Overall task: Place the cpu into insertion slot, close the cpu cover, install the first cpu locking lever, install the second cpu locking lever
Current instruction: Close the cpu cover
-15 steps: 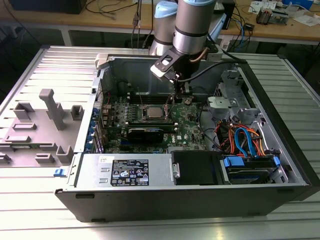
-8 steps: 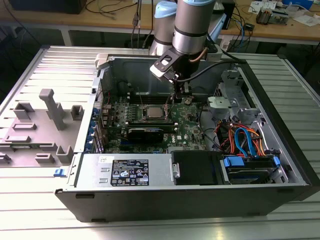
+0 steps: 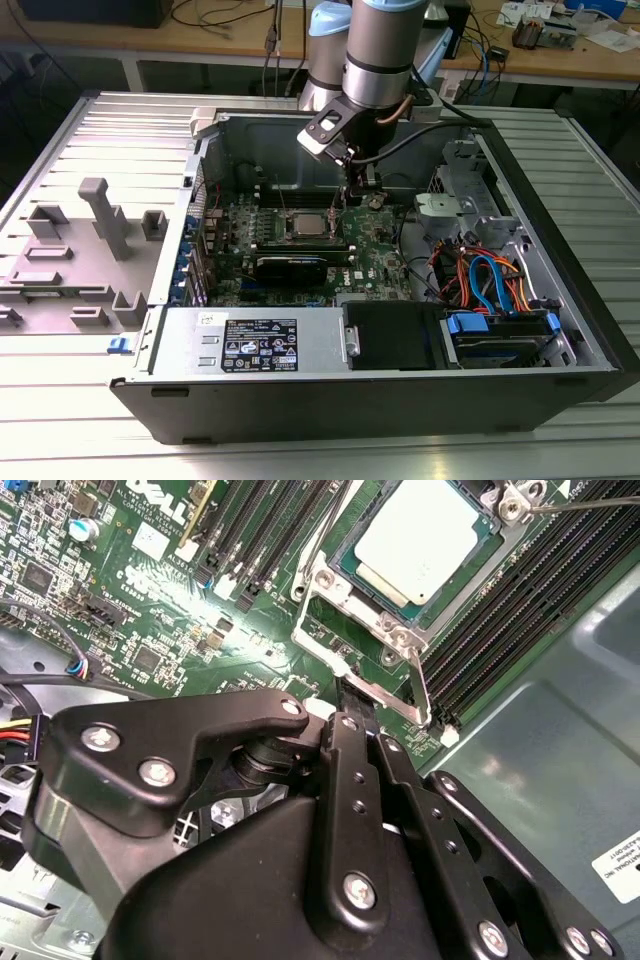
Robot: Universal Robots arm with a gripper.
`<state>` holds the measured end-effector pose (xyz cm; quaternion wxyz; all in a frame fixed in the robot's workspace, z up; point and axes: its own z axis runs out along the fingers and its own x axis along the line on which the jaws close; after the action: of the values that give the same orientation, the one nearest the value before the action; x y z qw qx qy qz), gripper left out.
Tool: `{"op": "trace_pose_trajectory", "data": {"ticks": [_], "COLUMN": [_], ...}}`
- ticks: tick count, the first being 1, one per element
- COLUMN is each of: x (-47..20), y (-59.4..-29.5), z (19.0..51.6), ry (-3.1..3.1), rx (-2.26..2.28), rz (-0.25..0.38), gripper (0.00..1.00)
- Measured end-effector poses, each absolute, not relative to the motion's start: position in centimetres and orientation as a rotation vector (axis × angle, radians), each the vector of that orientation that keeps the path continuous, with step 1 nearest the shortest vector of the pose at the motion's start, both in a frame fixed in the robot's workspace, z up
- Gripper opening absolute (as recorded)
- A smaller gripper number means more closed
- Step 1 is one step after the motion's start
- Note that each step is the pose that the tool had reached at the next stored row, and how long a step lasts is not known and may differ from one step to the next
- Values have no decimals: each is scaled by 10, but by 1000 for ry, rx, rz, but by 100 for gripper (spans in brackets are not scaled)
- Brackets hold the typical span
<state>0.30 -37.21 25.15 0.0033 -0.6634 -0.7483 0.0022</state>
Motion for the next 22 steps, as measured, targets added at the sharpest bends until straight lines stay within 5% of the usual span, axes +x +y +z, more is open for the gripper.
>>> {"op": "trace_pose_trajectory", "data": {"ticks": [22], "x": [-8], "y": [-372], "z": [250], "ry": [-2346], "rx": [-2080], "rz": [7], "gripper": [11]}}
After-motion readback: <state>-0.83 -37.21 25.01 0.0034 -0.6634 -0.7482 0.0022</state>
